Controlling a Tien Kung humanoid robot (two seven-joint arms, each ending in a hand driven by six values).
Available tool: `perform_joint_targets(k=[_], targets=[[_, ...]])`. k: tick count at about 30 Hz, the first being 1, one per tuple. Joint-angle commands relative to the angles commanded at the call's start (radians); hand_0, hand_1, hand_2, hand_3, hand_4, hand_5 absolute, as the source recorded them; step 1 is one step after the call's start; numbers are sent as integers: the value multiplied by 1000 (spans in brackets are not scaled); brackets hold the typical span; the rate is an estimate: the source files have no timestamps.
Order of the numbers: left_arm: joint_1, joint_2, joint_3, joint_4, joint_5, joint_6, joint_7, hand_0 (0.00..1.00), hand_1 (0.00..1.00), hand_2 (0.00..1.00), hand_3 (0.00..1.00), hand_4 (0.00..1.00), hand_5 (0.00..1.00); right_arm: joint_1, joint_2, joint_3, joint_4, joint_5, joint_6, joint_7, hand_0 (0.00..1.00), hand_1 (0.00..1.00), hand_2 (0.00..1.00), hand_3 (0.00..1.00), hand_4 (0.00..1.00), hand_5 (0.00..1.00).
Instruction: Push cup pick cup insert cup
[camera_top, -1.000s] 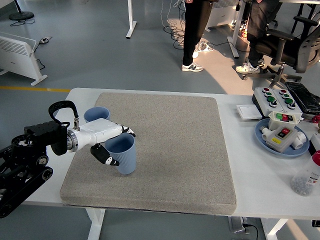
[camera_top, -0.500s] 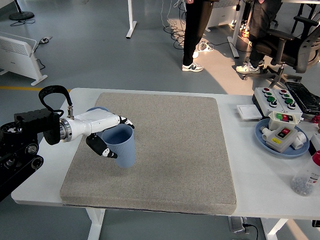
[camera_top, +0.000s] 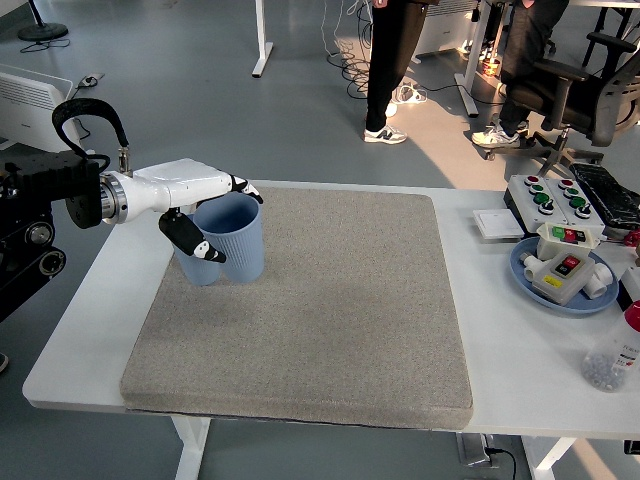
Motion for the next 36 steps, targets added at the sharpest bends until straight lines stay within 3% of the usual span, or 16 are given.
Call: perform_joint_targets(k=[5,9,14,24,36], targets=[[-85,-45,54,168,6,39,-13,378,533,577,512,639,65,-2,1,2,2,-4,0,-3,523,544,620,565,114,445],[-126,-77,84,295,5,54,-15,375,535,576,512,650,85,-2,2,1,4,-4,0,-5,523,544,620,565,113,445],[-160,-97,113,408,18,72,-17,375,535,576,512,650,85,-4,1,2,4,-5,0,-7,523,544,620,565,113,445],[-187,-140,182,534,8,129,-35,375,537,577,513,651,82,-13,3,9,6,-17,2,-12,523,544,620,565,113,445],[-185,-153,221,582,-6,162,-56,370,537,576,510,664,101,-17,2,10,7,-18,1,-15,523,544,619,564,114,444]])
